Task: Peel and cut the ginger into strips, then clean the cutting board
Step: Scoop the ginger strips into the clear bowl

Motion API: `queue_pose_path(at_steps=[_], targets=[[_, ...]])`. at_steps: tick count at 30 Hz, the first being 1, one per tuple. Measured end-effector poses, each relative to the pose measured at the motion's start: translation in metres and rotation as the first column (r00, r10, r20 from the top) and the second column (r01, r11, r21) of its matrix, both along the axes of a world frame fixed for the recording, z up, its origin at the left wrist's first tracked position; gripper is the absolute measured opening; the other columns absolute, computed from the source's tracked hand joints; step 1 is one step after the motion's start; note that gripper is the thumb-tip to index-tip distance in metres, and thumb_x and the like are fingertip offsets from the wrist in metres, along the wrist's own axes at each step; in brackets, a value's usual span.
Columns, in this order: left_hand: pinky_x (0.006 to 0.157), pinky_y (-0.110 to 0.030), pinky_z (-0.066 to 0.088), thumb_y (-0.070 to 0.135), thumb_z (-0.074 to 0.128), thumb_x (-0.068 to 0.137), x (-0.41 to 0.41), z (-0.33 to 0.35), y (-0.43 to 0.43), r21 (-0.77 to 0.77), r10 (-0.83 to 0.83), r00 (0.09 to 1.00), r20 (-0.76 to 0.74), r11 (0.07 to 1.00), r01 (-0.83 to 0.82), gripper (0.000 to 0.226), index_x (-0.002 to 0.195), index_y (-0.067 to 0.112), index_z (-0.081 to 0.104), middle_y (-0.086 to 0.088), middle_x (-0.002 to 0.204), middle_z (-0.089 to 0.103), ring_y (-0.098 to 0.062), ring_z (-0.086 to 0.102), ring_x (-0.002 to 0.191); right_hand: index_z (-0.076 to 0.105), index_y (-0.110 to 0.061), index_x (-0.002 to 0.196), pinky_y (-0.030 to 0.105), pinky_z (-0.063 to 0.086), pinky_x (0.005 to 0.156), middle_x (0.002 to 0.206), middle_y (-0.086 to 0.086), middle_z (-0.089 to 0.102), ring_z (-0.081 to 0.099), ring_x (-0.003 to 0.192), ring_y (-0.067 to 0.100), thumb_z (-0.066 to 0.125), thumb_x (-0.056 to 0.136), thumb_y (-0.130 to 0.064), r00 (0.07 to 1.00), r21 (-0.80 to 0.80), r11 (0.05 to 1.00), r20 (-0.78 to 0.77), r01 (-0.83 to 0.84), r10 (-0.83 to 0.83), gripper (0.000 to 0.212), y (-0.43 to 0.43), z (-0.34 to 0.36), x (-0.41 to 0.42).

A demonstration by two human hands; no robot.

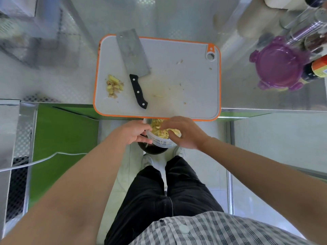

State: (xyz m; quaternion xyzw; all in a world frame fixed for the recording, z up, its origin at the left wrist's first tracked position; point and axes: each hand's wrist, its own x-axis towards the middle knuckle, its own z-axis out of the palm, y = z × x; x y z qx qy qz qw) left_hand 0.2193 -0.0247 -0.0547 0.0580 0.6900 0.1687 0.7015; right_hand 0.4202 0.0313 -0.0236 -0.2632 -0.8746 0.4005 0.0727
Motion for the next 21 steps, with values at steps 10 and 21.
queue_pose_path(at_steps=[10,21], targets=[[0.074,-0.035,0.060,0.005,0.060,0.091,-0.001,0.004,-0.002,-0.002,-0.017,1.000,0.000,1.000,0.017,0.037,0.127,0.003,0.051,-0.020,0.127,0.047,-0.037,0.069,0.091,0.020,-0.010,0.151,0.035,-0.003,0.120,0.160,0.005,0.013,0.006,0.148,0.017,0.042,0.094,-0.012,0.963,0.078,0.995,0.258,0.054,-0.073,0.061,0.046,-0.012,-0.050],[0.069,-0.033,0.060,0.005,0.058,0.092,-0.001,0.007,-0.001,0.000,-0.038,0.999,-0.002,0.999,0.038,0.029,0.121,0.002,0.053,-0.016,0.115,0.045,-0.037,0.069,0.090,0.073,-0.014,0.088,0.038,0.053,0.069,0.081,-0.001,0.071,0.065,0.075,0.021,0.045,0.082,-0.015,0.997,0.135,0.988,-0.001,0.076,-0.076,0.028,0.001,0.006,-0.013]])
